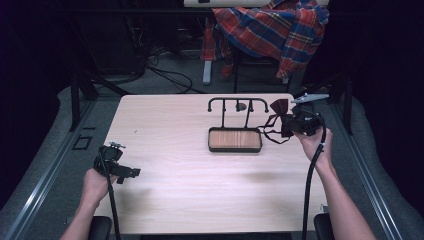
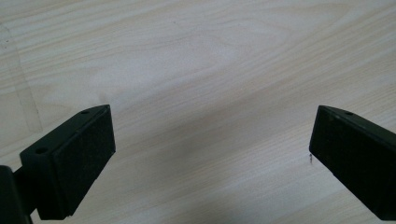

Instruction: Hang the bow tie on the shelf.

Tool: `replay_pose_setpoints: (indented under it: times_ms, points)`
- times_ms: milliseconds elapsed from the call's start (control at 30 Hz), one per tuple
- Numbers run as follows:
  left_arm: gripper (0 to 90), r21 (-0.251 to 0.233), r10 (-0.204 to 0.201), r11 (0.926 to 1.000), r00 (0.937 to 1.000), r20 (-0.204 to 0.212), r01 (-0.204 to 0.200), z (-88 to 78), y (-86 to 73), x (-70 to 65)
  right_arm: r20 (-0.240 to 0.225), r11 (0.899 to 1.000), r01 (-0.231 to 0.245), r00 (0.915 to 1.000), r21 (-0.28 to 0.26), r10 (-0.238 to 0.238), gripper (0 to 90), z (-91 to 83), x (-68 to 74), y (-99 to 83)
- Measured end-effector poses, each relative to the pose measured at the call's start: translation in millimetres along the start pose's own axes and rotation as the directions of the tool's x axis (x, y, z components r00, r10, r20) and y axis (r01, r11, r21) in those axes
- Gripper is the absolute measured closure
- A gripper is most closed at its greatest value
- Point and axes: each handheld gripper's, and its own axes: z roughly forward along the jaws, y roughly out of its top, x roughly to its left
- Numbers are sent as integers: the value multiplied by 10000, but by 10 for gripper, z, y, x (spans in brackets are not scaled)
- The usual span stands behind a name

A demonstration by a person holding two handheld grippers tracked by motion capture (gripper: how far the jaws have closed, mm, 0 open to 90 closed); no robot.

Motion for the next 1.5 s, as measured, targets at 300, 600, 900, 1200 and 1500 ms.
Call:
replay_pose_setpoints:
  times_ms: [300,600,900,1200,1500]
  points:
    - [3,17,11,10000,10000,35,-11,5,1,-7,19,9997,-103,9999,-239,103,772,63,17,139]
    - [3,38,35,10000,10000,52,-36,4,0,-6,47,9984,-364,9993,-440,366,772,214,29,281]
    - [4,42,2,10000,10000,79,-3,8,0,-8,114,9939,-1004,9948,-452,1010,772,357,-74,315]
    - [4,66,59,10000,10000,47,-59,15,2,-13,-3,9801,-1912,9815,-539,1914,772,433,-243,244]
    - [4,78,70,9999,10000,46,-71,18,2,-15,-419,9580,-2734,9617,-861,2707,771,451,-355,235]
